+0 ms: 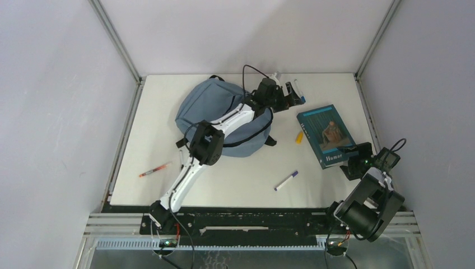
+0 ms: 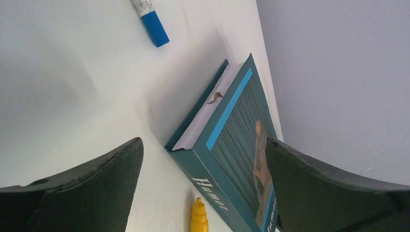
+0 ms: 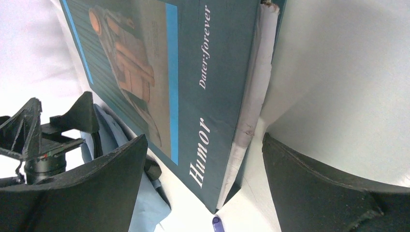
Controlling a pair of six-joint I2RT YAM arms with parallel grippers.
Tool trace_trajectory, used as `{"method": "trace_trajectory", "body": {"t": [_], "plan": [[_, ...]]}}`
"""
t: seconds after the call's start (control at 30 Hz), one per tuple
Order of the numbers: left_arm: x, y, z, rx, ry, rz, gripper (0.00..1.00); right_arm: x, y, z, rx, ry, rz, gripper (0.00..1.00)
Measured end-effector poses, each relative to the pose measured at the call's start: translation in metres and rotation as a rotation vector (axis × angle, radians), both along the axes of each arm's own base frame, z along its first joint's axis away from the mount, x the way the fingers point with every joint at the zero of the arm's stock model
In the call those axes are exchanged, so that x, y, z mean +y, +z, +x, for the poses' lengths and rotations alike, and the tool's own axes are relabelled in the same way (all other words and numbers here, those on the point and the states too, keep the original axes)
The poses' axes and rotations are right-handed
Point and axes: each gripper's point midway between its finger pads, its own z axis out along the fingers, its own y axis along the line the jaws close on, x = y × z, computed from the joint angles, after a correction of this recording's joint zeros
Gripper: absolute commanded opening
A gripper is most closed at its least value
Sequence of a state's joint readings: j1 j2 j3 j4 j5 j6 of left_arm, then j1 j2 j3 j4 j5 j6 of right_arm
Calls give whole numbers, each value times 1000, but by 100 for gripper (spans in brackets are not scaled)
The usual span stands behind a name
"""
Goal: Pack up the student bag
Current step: Pick up the book from the center of the board.
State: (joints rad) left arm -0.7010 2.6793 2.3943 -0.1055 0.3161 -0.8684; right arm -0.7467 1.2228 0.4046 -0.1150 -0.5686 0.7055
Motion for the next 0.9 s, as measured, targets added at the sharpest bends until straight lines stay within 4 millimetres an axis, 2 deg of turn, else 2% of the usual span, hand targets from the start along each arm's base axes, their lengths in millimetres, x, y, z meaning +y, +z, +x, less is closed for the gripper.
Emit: {"method": "trace_trajectory", "body": {"t": [0.13,0.43,0.63,0.9], "plan": [[-8,-9,3,0,18,-29,100,1,0,0,-4,5,13,96],[-37,0,-10,-45,-6,-89,100,4,0,-5,5,15,25,96],[-53,2,-31,-44,-63,-102,100,6,0,-6,7,17,35,93],[-71,4,-59,-33,-139,-113,100,7,-1,-6,12,16,41,81]]}}
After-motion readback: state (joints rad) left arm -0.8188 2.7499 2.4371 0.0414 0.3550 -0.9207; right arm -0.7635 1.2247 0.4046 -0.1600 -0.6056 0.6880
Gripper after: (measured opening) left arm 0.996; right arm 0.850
